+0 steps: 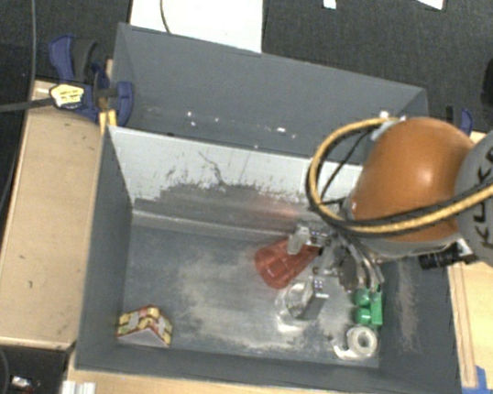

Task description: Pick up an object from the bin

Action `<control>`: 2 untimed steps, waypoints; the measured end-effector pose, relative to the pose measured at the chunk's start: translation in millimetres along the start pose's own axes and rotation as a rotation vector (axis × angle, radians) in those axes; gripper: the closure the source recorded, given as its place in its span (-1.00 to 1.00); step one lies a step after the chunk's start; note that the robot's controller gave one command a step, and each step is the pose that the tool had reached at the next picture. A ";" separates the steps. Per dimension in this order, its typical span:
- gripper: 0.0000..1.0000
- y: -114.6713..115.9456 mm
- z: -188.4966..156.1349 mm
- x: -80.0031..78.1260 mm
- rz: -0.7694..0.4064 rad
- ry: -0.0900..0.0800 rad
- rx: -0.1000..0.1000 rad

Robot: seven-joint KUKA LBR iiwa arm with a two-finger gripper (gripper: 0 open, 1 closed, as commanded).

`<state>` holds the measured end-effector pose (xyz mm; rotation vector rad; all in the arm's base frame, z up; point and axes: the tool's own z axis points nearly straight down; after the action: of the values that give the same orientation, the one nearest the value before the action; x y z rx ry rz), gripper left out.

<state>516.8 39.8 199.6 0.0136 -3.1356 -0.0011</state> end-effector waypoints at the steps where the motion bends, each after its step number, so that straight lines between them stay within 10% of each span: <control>1: -1.00 -0.2 -4.6 -1.5 0.002 -0.008 0.000; 2: -1.00 -31.5 87.0 -52.9 -0.313 -0.013 0.001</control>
Offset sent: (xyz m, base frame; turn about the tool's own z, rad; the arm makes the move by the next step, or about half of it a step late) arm 0.0703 -0.0444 -0.1296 -0.4445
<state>569.5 8.8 112.3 0.5043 -3.1085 -0.0008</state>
